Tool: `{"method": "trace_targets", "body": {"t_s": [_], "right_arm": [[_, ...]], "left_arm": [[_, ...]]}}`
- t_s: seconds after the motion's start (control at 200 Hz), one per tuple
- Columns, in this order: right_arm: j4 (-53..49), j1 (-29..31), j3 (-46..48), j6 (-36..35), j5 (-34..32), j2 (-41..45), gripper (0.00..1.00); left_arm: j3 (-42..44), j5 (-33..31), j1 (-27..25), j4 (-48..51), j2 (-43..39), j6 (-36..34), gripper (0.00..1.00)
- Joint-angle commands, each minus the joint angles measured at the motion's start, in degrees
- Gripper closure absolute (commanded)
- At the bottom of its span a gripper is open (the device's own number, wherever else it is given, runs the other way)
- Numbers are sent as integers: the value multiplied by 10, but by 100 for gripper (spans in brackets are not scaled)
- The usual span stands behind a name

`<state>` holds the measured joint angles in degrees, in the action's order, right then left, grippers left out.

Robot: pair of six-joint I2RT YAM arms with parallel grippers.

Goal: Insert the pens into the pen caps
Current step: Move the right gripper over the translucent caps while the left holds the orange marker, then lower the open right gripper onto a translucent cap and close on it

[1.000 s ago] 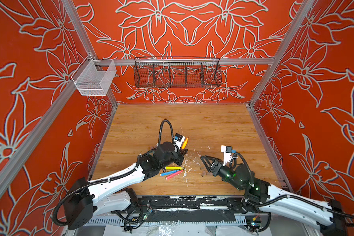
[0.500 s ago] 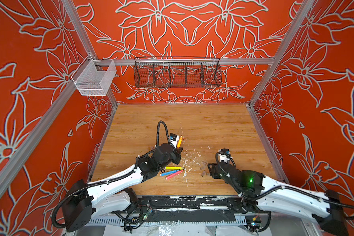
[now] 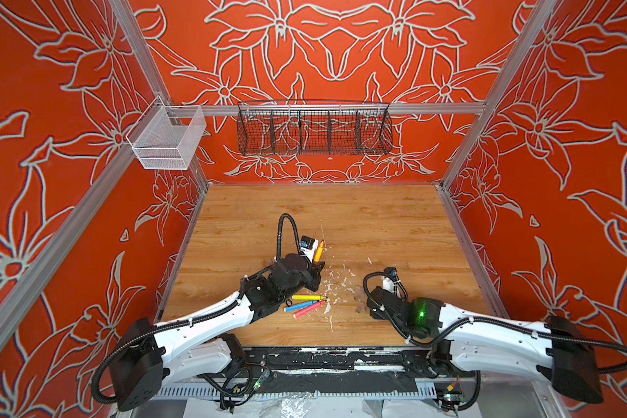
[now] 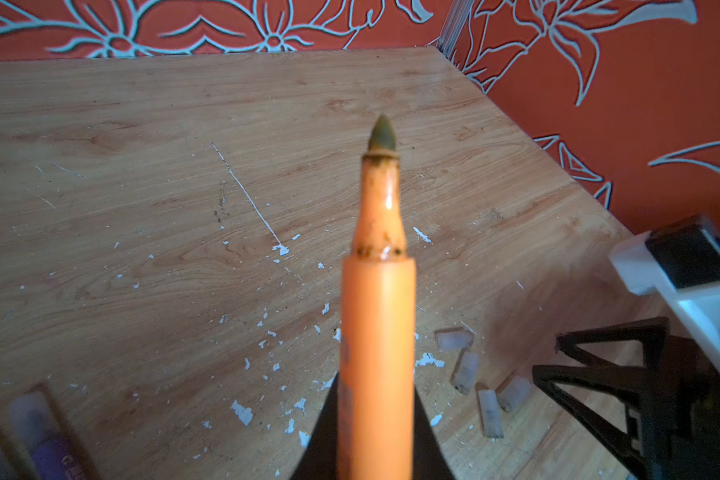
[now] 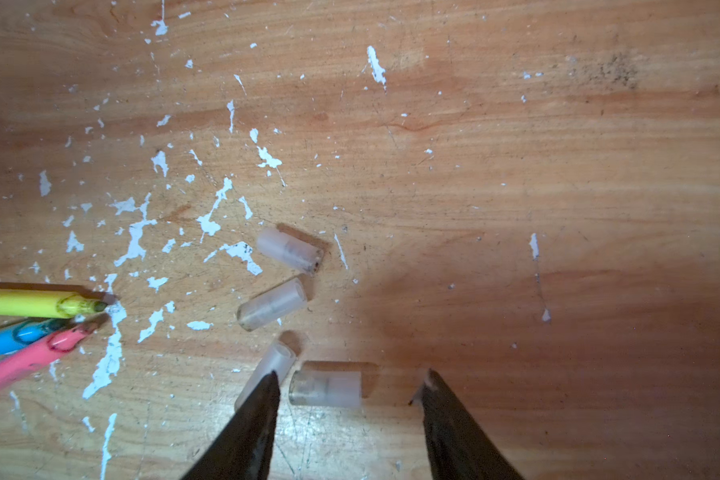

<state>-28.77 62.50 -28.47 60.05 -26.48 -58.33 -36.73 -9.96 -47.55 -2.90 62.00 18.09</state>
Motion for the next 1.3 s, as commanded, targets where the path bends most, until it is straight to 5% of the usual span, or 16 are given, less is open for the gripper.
{"method": "trace_targets", "body": {"t_s": [0.0,0.586,1.296], "right_arm": [[0,3,-17,10,-23,-22,43],[-6,4,-54,18,-13,-167,45],[-77,34,-25,31,27,-134,50]], "left_arm": [[-1,6,4,-20,-1,3,100],[2,10,4,-23,-3,0,100],[2,11,4,-25,-2,-2,100]]}}
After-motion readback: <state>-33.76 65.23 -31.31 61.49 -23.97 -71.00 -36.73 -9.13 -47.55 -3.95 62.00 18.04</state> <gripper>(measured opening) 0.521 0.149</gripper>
